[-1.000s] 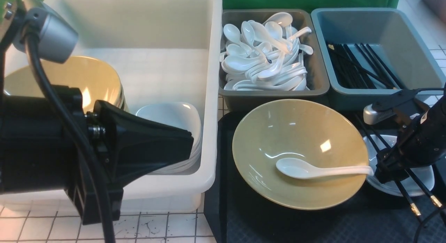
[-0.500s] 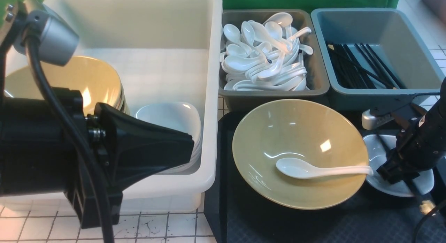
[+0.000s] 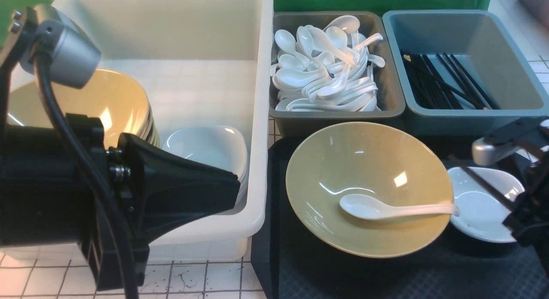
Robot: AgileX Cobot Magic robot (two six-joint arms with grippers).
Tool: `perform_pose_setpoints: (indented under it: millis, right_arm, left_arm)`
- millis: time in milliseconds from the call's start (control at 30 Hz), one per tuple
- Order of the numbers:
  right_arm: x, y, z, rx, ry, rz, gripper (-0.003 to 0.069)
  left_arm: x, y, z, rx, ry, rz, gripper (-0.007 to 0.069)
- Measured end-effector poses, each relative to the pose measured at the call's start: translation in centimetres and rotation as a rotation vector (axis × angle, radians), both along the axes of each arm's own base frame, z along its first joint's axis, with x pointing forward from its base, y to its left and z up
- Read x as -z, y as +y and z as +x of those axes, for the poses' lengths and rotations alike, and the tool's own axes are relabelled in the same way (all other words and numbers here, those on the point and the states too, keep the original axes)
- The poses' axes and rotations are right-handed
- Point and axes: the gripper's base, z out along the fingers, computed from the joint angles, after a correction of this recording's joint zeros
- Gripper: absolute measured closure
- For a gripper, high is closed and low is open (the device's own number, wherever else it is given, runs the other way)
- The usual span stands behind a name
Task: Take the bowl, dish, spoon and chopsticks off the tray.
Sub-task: Use the right arm to grab the chopsticks, then use the right arm to put the chopsticks into the small storage box on the right
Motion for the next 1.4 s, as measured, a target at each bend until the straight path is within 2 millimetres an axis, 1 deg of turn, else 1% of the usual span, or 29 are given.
perform_pose_setpoints:
  millis: [100,133,167,200,233,267,300,333,367,400,433,467,500,567,600,633,700,767,833,900,933,967,1000,1100,1167,1200,1233,1300,1400]
  right_arm:
    - [-2.8,-0.1,-1.6,0.030,-0.056,0.007,0.0566]
    - [-3.6,0.0,-1.9,0.039,-0.079,0.012,0.0566]
    - [-4.9,0.0,-2.1,0.047,-0.132,0.024,0.0566]
    - [-5.8,0.1,-1.9,0.051,-0.173,0.032,0.0566]
    - [-7.1,0.2,-1.4,0.059,-0.238,0.046,0.0566]
    - [-8.3,0.3,-0.3,0.075,-0.302,0.062,0.0566]
    - [-8.3,0.3,-0.3,0.075,-0.302,0.062,0.0566]
    - [-9.5,0.4,1.5,0.088,-0.370,0.075,0.0566]
    - [-10.2,0.5,3.2,0.092,-0.404,0.080,0.0566]
    - [-10.5,0.5,4.1,0.092,-0.418,0.081,0.0566]
    - [-10.9,0.6,6.4,0.090,-0.439,0.082,0.0566]
    - [-10.9,0.6,6.4,0.089,-0.441,0.083,0.0566]
    - [-11.2,0.4,9.1,0.095,-0.463,0.085,0.0566]
    - [-11.6,-0.1,12.2,0.117,-0.506,0.100,0.0566]
    - [-11.2,-0.2,12.8,0.122,-0.498,0.101,0.0566]
    - [-10.9,-0.8,15.1,0.142,-0.523,0.120,0.0566]
    - [-10.2,-1.7,18.5,0.175,-0.560,0.163,0.0566]
    - [-9.3,-2.3,21.2,0.200,-0.583,0.199,0.0566]
    - [-7.9,-2.9,23.7,0.235,-0.600,0.234,0.0566]
    - [-6.6,-3.1,25.2,0.253,-0.604,0.246,0.0566]
    - [-5.2,-3.2,26.3,0.264,-0.596,0.250,0.0566]
    - [-4.7,-3.3,27.0,0.271,-0.606,0.256,0.0566]
    - [-3.6,-3.3,27.7,0.276,-0.603,0.258,0.0566]
    - [-0.7,-3.4,28.7,0.314,-0.553,0.268,0.0563]
    - [0.7,-3.4,28.9,0.326,-0.519,0.262,0.0552]
    - [1.0,-3.5,28.9,0.325,-0.509,0.252,0.0539]
    - [1.2,-3.6,28.9,0.322,-0.497,0.237,0.0500]
    - [1.2,-3.6,28.8,0.323,-0.485,0.223,0.0444]
    - [0.8,-3.8,28.5,0.331,-0.472,0.215,0.0300]
  left_arm:
    - [0.0,0.0,0.0,-0.001,-0.001,0.000,0.0625]
    - [0.0,0.0,0.0,-0.002,-0.002,-0.001,0.0625]
    - [-0.1,0.0,0.1,-0.011,-0.010,-0.004,0.0625]
    - [-0.1,0.0,0.2,-0.016,-0.019,-0.006,0.0625]
    - [-0.3,0.1,0.4,-0.036,-0.042,-0.014,0.0625]
    - [-0.4,0.1,0.7,-0.055,-0.074,-0.023,0.0625]
    - [-0.5,0.1,0.7,-0.054,-0.076,-0.023,0.0625]
    - [-0.7,0.1,1.0,-0.076,-0.115,-0.039,0.0625]
    - [-1.0,0.2,1.2,-0.094,-0.146,-0.051,0.0625]
    - [-1.1,0.2,1.3,-0.102,-0.166,-0.058,0.0625]
    - [-1.2,0.2,1.4,-0.108,-0.191,-0.063,0.0625]
    - [-1.3,0.2,1.5,-0.109,-0.195,-0.064,0.0625]
    - [-1.4,0.2,1.5,-0.108,-0.217,-0.070,0.0625]
    - [-1.7,0.2,1.5,-0.101,-0.236,-0.080,0.0625]
    - [-1.8,0.1,1.5,-0.099,-0.239,-0.084,0.0625]
    - [-1.9,0.1,1.5,-0.097,-0.244,-0.094,0.0625]
    - [-2.0,0.1,1.4,-0.093,-0.249,-0.101,0.0625]
    - [-2.0,0.1,1.4,-0.093,-0.249,-0.106,0.0625]
    - [-2.0,0.1,1.5,-0.094,-0.252,-0.106,0.0625]
    - [-2.0,0.1,1.5,-0.095,-0.253,-0.106,0.0625]
    - [-2.0,0.1,1.5,-0.095,-0.253,-0.106,0.0625]
    - [-2.0,0.1,1.5,-0.095,-0.253,-0.106,0.0625]
    - [-2.0,0.1,1.5,-0.095,-0.253,-0.106,0.0625]
    - [-2.1,0.1,1.6,-0.105,-0.260,-0.107,0.0625]
    - [-2.2,0.2,1.7,-0.121,-0.273,-0.108,0.0625]
    - [-2.2,0.3,1.8,-0.134,-0.280,-0.111,0.0625]
    - [-2.3,0.3,1.9,-0.150,-0.291,-0.114,0.0625]
    - [-2.4,0.4,2.1,-0.168,-0.301,-0.119,0.0625]
    - [-2.5,0.5,2.2,-0.183,-0.312,-0.121,0.0625]
